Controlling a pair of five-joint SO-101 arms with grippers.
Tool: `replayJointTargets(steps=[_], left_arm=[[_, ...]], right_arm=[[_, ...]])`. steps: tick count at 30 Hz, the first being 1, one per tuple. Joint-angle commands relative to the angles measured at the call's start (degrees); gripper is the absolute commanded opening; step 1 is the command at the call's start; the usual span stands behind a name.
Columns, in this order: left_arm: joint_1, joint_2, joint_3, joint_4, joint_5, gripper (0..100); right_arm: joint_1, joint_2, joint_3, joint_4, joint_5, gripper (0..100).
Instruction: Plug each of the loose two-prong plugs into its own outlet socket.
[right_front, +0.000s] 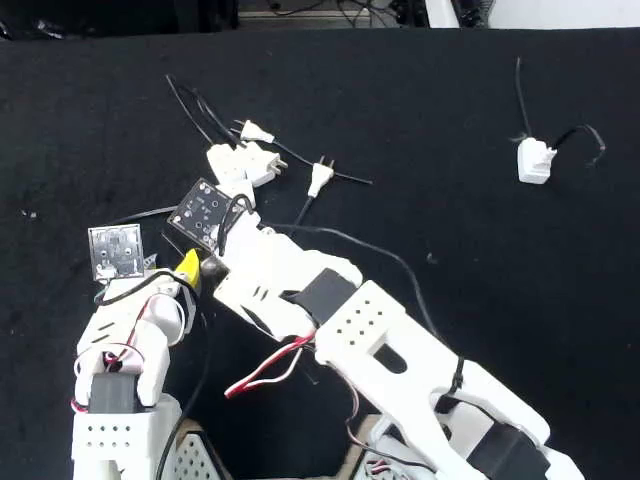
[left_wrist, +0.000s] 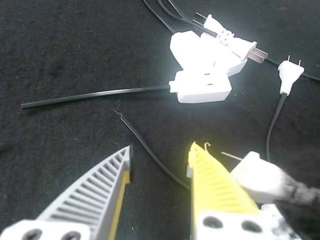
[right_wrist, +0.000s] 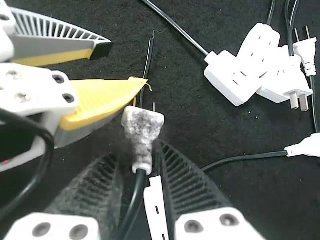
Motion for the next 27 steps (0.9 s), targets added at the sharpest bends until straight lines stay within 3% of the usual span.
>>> replayJointTargets(steps=[1, 27], left_arm=[[0.1, -0.5, -0.4, -0.8, 0.6, 19], [-2.8, -0.5, -2.9, -0.7, 1.8, 19]], right_arm=[[-0.9, -2.7, -4.3, -1.2, -0.5, 1.1], [-1.7, -2.7, 1.6, -1.0, 0.1, 1.1]])
